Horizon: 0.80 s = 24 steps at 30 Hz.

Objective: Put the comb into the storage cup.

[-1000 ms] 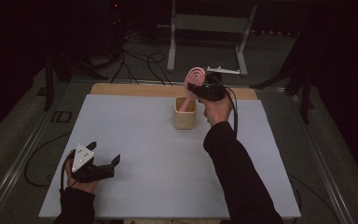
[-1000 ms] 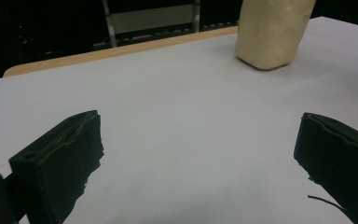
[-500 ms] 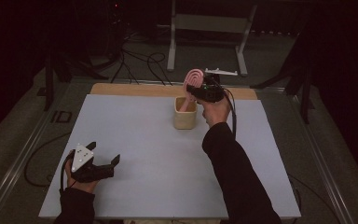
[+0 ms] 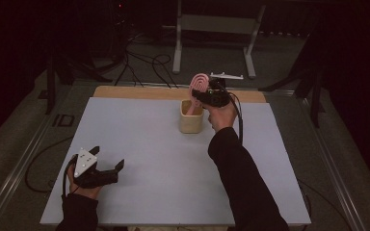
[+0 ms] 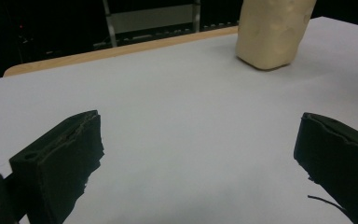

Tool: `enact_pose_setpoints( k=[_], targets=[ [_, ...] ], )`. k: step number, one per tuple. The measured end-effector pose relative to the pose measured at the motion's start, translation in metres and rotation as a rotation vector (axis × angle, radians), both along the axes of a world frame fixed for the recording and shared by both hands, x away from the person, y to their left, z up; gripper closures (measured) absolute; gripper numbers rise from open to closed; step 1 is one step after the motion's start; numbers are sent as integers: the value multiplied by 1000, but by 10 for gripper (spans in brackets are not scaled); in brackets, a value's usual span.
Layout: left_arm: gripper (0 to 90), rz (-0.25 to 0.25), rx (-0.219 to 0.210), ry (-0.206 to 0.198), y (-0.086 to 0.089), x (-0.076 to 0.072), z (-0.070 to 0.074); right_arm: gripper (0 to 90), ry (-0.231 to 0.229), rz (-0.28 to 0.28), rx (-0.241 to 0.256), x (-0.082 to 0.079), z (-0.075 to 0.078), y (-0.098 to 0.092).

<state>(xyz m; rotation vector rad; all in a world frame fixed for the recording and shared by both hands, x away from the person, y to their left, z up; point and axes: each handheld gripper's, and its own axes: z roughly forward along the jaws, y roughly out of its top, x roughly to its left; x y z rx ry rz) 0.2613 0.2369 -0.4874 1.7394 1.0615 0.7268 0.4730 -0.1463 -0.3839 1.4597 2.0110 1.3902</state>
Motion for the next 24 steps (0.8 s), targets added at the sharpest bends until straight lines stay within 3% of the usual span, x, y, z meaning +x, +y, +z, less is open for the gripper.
enact_pose_setpoints(
  k=[24],
  targets=[
    [17,2,-3,0,0,0,0,620,36,4,14,7,-15,2]
  ],
)
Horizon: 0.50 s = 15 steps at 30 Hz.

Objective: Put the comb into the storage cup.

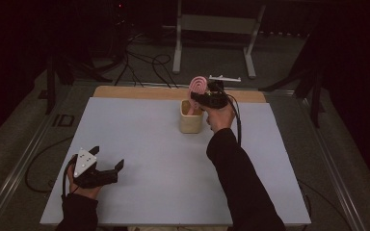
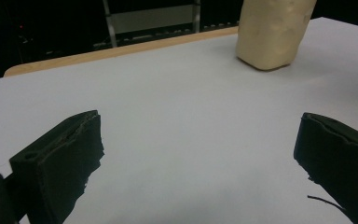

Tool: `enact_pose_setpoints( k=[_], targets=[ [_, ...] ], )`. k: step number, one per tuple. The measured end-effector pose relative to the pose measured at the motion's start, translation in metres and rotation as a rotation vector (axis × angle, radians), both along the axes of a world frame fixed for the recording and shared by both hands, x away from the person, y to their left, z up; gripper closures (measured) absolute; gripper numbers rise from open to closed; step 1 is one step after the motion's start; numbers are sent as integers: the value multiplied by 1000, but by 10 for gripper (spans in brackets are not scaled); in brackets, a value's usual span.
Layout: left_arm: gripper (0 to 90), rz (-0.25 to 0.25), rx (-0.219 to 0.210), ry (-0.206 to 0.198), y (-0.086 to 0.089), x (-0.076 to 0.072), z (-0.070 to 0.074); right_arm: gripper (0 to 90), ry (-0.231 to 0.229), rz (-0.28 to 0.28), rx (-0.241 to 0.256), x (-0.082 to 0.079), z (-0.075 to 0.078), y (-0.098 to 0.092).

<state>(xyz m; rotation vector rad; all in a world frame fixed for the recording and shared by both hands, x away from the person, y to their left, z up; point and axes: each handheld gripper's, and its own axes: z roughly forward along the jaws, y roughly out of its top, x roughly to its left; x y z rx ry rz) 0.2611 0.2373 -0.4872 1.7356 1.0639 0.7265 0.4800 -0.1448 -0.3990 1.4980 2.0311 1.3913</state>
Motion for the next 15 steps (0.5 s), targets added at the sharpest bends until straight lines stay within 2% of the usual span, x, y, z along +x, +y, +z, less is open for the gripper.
enact_pose_setpoints(
  k=[15],
  targets=[
    [17,-1,0,-1,0,0,0,613,25,-2,9,4,-9,2]
  ],
)
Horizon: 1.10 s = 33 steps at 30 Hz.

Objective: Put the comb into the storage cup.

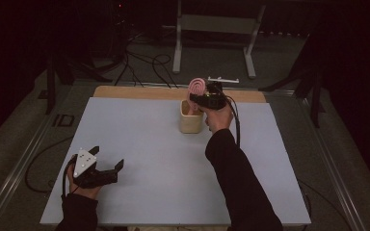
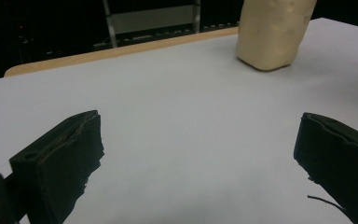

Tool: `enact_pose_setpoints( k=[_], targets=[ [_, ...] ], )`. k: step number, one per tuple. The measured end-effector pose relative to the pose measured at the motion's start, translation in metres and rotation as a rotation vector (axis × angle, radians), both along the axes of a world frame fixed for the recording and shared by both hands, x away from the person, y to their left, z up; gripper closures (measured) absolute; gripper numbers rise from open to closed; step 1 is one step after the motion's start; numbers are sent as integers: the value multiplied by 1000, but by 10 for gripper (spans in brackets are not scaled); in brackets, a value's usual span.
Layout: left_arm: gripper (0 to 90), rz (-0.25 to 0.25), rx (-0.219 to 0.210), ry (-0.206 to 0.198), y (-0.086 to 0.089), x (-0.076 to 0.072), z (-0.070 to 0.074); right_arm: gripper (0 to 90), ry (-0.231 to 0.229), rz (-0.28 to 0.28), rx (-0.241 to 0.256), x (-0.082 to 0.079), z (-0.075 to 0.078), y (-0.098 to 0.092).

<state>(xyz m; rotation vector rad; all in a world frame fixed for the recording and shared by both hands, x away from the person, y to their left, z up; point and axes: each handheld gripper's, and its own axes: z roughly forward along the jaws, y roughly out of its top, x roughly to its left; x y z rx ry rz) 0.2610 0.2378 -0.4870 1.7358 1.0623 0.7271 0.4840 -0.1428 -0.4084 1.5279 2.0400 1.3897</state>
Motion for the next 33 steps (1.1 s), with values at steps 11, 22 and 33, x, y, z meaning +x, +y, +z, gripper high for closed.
enact_pose_setpoints(
  k=[11,22,33],
  targets=[
    [17,1,1,1,0,0,0,614,3,-12,26,2,-3,-3],
    [17,2,1,2,1,-1,0,610,2,-28,22,6,-5,-8],
    [17,8,-1,1,2,-2,0,571,-14,-41,-12,7,-4,-10]
  ],
)
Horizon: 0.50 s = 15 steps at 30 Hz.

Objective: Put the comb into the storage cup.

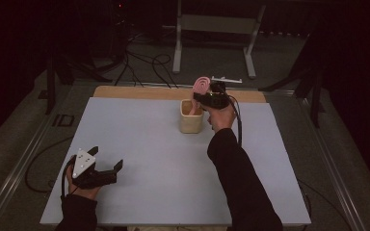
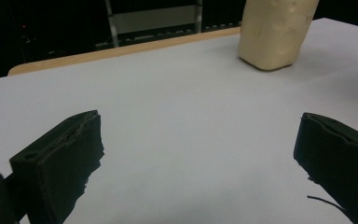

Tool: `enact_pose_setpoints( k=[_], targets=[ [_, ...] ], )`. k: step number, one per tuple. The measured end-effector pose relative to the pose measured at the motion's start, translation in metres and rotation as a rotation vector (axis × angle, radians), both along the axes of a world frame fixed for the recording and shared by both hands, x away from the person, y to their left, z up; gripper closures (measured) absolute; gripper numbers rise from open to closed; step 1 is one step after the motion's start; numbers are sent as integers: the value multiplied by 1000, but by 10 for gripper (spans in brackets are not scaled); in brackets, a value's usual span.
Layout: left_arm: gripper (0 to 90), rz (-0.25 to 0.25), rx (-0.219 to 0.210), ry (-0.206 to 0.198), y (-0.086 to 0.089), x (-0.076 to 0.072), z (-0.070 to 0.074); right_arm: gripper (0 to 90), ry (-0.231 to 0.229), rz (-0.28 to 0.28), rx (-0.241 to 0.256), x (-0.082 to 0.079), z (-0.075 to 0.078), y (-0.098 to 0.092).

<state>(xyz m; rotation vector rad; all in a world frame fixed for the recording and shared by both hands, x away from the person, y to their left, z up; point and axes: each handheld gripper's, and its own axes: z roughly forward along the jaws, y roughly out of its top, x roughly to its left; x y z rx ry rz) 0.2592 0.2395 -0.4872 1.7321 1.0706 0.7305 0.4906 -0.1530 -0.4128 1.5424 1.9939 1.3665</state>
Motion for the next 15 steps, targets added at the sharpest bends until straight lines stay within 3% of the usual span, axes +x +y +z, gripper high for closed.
enact_pose_setpoints(
  k=[15],
  targets=[
    [18,0,2,-2,0,0,0,529,-18,-1,-41,-1,3,-3]
  ],
)
